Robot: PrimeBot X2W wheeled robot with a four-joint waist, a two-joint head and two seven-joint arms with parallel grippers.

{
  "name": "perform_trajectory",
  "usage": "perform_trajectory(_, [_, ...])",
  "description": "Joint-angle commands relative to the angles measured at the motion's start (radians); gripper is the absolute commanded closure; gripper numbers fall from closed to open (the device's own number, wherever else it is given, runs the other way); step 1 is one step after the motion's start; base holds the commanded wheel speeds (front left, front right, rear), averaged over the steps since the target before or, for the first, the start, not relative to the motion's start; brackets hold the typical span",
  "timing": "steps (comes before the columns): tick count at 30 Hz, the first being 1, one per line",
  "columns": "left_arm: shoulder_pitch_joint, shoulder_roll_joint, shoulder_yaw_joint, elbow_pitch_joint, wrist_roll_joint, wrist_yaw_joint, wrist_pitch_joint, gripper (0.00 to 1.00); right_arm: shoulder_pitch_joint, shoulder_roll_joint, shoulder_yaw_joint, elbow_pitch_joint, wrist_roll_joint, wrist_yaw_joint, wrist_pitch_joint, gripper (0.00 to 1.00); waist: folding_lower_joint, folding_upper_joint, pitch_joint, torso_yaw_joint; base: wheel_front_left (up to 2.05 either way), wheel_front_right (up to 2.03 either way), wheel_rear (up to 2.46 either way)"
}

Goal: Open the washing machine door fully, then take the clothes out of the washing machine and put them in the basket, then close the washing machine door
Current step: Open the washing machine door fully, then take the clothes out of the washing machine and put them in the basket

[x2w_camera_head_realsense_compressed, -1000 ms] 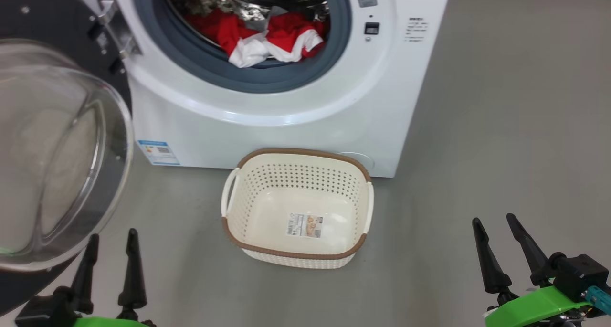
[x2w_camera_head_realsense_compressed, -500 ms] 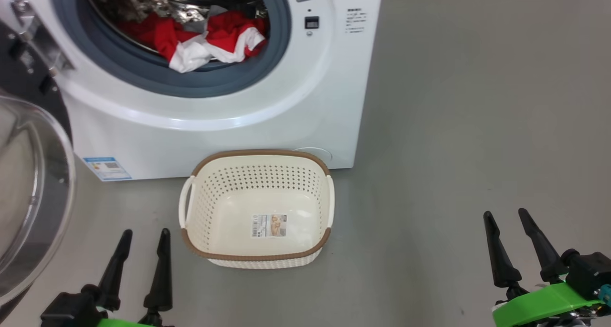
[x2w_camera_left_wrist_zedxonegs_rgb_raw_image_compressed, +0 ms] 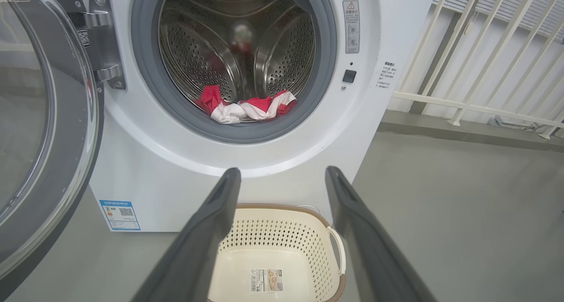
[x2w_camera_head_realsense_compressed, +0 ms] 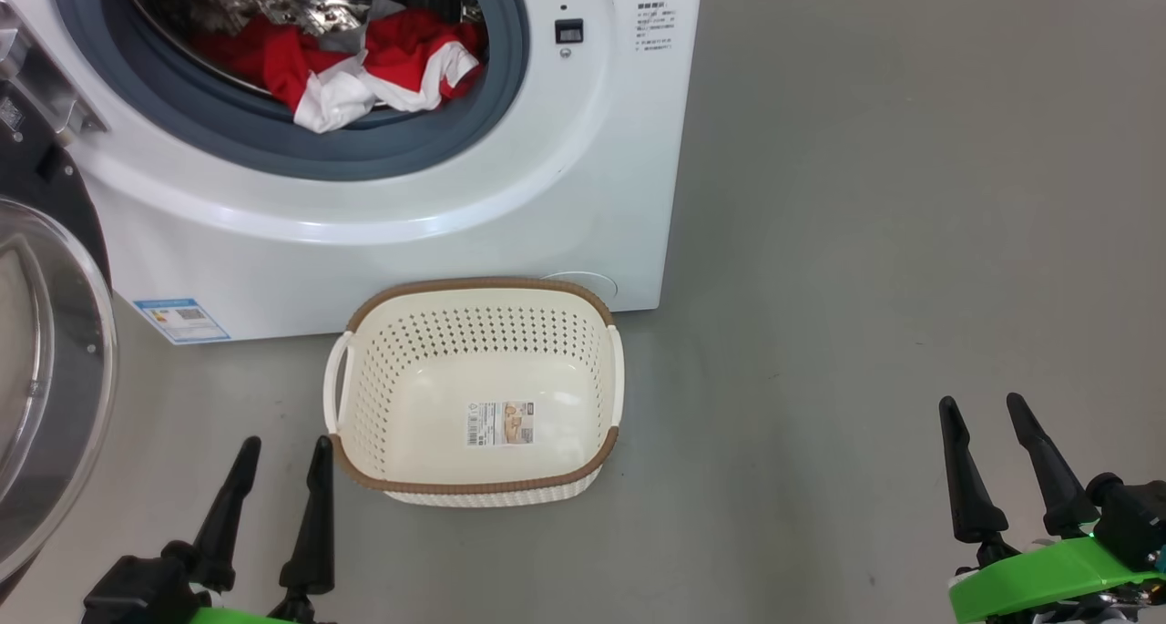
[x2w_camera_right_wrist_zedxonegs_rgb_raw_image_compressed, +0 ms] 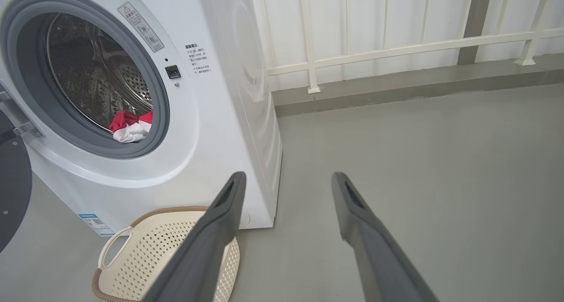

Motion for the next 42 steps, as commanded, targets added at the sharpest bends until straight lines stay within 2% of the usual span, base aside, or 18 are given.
perform_trajectory(1, [-0.024,0.019,0.034,-0.024,-0.009,-0.005,-0.005,0.0,-0.021,-0.012,0.019,-0.028,-0.004,0.007,-0.006,0.0,0.0001,0.0,0.001,0.002,0.0,0.0,0.0])
perform_trajectory(23, [-0.034,0.025,0.032,-0.024,-0.032,-0.005,-0.005,0.0,-0.021,-0.015,0.025,-0.024,-0.009,0.007,-0.006,0.0,0.0001,0.0,0.003,0.02,0.03,-0.03,0.0])
perform_trajectory(42, [-0.042,0.03,0.029,-0.025,-0.045,-0.005,-0.005,0.0,-0.018,-0.016,0.042,-0.022,-0.008,0.007,-0.006,0.0,0.0001,0.0,0.004,0.028,0.87,-0.87,0.0])
